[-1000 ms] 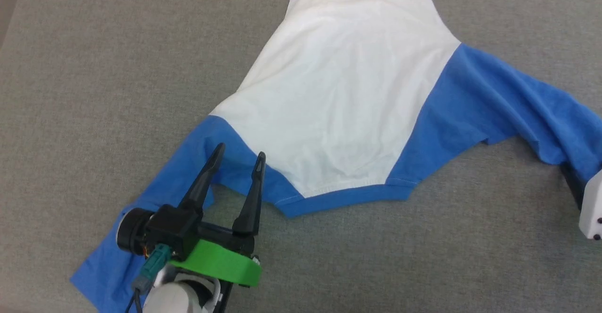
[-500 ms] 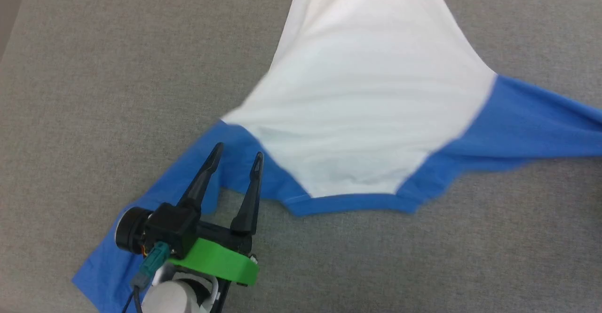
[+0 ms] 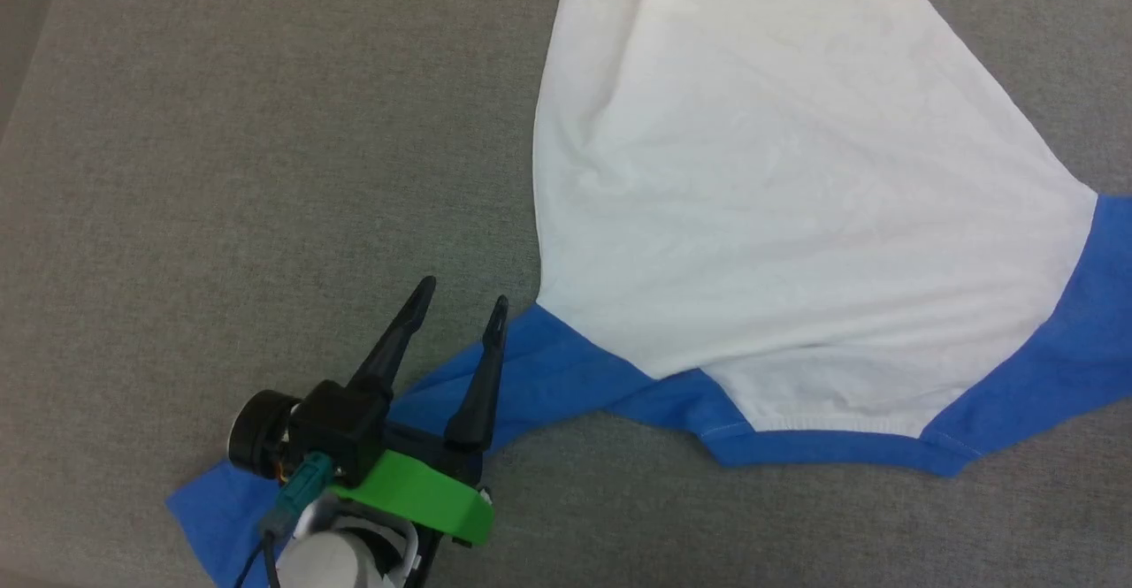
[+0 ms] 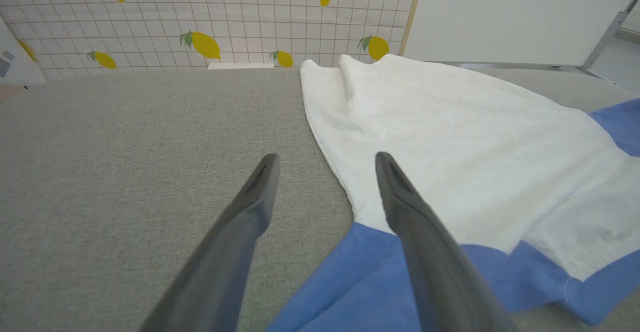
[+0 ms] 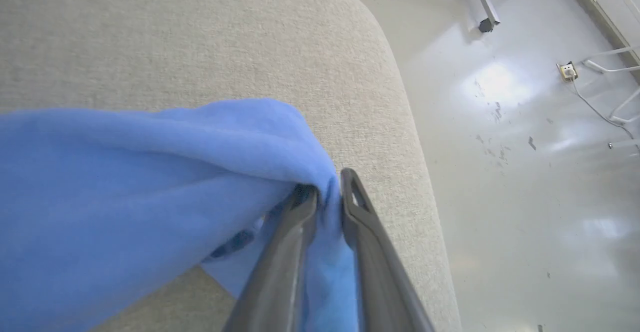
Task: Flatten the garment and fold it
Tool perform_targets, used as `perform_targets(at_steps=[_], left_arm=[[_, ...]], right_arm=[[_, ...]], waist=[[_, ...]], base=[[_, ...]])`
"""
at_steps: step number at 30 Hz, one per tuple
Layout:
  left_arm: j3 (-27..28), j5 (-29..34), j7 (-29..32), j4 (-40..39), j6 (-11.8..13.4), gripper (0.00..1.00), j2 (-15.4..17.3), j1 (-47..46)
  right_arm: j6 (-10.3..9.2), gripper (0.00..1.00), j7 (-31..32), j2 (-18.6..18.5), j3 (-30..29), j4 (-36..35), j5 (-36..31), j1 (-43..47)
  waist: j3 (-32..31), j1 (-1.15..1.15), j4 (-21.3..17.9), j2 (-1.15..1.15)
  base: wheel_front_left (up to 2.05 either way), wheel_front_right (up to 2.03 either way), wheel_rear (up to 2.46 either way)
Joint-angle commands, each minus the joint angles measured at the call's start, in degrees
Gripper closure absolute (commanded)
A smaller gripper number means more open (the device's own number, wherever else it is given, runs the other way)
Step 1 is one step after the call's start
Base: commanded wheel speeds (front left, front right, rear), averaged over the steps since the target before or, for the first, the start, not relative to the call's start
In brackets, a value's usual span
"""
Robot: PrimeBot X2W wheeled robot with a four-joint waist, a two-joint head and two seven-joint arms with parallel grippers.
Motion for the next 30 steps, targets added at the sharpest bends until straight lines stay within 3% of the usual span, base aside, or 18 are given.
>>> perform_targets(at_steps=[1,5,9,10,13,20,24,27,30], left_arm=[[-0.3,0.0,0.1,0.1,-0.3,0.0,0.3,-1.0],[-1.0,0.3,0.4,0.1,-0.4,0.0,0.2,-1.5],[-1.1,0.5,0.7,0.2,-0.1,0.0,0.7,-1.0],[-0.7,0.2,1.0,0.1,0.4,0.0,1.2,0.1],[-0.2,-0.3,1.1,0.0,0.8,0.0,1.8,1.4],[1.2,-0.2,1.8,-0.6,2.6,0.0,3.4,4.5],[2.0,0.9,3.1,-0.2,3.4,0.0,5.7,5.8],[2.6,1.4,5.0,0.2,3.7,0.0,7.5,6.5],[2.4,0.5,7.8,0.4,2.4,0.0,9.0,6.4]], right_arm=[[-0.1,0.0,-1.0,0.9,0.8,1.4,-0.9,-1.6],[-0.1,0.0,-3.8,2.9,3.3,3.2,-0.3,-4.6],[-0.1,0.0,-6.5,5.1,5.5,0.3,2.0,-4.7],[-0.1,0.0,-7.9,7.7,7.5,-5.2,4.6,-2.1],[-0.1,0.0,-8.9,11.5,8.7,-12.1,6.4,2.1],[-0.1,0.0,-16.4,23.2,11.7,-28.6,4.9,15.6],[-0.1,0.0,-21.1,25.1,12.9,-31.7,5.3,21.4],[-0.1,0.0,-23.1,25.2,13.9,-30.8,10.1,23.4],[-0.1,0.0,-24.4,25.2,15.2,-30.0,12.0,24.1]], waist=[[0.0,0.0,0.0,0.0],[-1.1,0.0,-0.5,0.0],[-3.5,0.0,-1.2,0.0],[-5.5,0.0,-1.8,0.0],[-6.9,0.0,-2.2,0.0],[-8.1,0.0,-2.5,0.0],[-7.8,0.0,-3.2,0.0],[-7.6,0.0,-4.1,0.0],[-7.5,0.0,-5.0,0.0]], base=[[0.0,0.0,0.0],[0.0,0.0,0.0],[0.0,0.0,0.0],[0.0,0.0,0.0],[0.0,0.0,0.0],[0.0,0.0,0.0],[0.0,0.0,0.0],[0.0,0.0,0.0],[0.0,0.0,0.0]])
